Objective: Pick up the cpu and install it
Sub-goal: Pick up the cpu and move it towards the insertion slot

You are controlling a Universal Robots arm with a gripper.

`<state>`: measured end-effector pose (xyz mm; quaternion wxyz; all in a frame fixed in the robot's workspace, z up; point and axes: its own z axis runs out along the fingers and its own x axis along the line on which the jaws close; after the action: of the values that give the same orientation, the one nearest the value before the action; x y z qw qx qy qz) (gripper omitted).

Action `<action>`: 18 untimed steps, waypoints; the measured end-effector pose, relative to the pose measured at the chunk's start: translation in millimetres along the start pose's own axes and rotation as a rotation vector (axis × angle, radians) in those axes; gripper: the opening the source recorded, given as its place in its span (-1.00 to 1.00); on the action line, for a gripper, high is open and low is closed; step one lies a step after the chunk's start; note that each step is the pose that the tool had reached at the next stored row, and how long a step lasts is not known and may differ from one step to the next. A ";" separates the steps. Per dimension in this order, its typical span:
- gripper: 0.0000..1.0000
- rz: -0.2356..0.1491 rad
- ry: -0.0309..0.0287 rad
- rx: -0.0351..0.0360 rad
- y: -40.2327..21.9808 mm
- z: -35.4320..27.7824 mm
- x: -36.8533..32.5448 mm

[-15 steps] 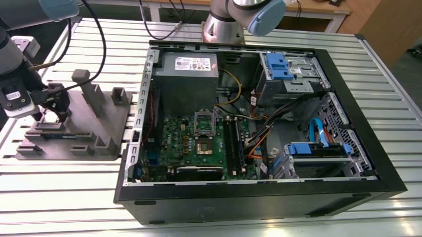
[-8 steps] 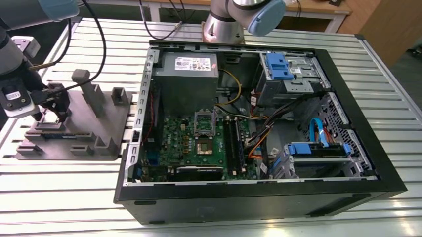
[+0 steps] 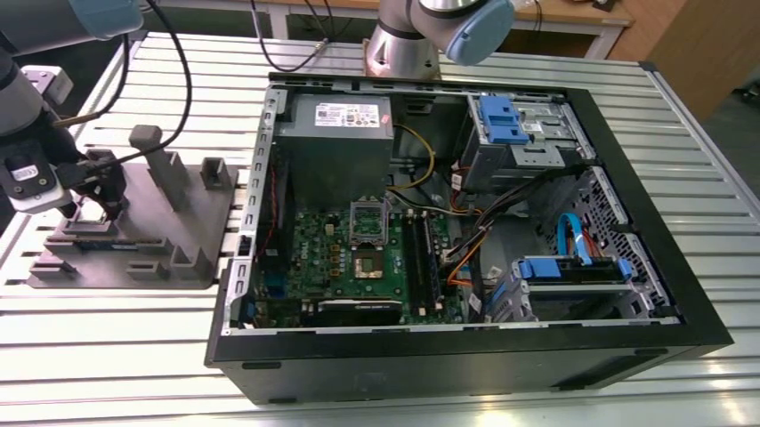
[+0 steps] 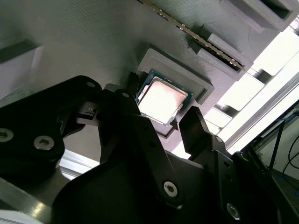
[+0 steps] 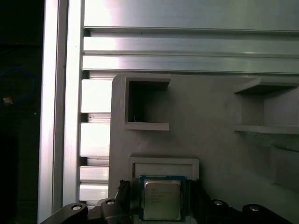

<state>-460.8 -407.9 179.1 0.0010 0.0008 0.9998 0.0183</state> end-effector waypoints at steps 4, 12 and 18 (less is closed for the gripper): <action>0.24 0.000 0.0001 0.0000 0.0 0.2 0.0; 0.07 0.000 0.0000 0.0000 0.0 0.3 0.0; -0.05 0.000 0.0001 0.0000 0.0 0.2 0.0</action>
<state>-460.8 -407.8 178.8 0.0010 0.0008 0.9998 0.0183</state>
